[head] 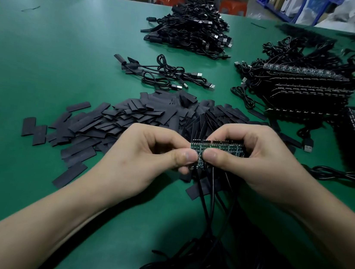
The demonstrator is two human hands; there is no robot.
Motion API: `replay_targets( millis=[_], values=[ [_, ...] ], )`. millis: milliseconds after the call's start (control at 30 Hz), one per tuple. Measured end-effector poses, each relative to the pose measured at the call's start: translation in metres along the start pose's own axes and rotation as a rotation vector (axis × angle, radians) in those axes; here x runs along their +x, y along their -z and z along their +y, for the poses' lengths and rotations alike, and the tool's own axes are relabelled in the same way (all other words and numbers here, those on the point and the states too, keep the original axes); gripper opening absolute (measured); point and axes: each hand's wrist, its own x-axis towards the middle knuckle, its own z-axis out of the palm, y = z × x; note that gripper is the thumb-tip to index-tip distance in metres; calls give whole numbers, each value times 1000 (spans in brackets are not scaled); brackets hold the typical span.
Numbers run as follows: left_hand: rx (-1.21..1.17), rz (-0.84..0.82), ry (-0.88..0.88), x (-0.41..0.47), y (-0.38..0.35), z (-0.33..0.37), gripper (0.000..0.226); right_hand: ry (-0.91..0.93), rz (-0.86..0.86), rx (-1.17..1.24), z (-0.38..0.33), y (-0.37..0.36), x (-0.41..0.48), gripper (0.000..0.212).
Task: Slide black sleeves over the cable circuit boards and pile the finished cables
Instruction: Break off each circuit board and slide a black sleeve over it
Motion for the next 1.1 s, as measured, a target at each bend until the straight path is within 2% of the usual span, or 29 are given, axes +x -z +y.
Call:
replay_targets(
  millis=[233, 733, 933, 1033, 1100],
  values=[
    [-58, -32, 40, 1, 0, 2, 10, -4, -27, 76, -1, 1, -1, 17],
    [-130, -48, 60, 0, -4, 7, 9, 19, -61, 149, 2, 2, -2, 14],
    [-153, -84, 48, 0, -4, 6, 17, 45, -98, 218, 2, 0, -1, 9],
    [-159, -53, 37, 0, -5, 6, 13, 30, -75, 180, 0, 6, 1, 4],
    [-144, -16, 21, 1, -3, 6, 11, 2, -84, 63, -1, 17, 0, 11]
  ],
)
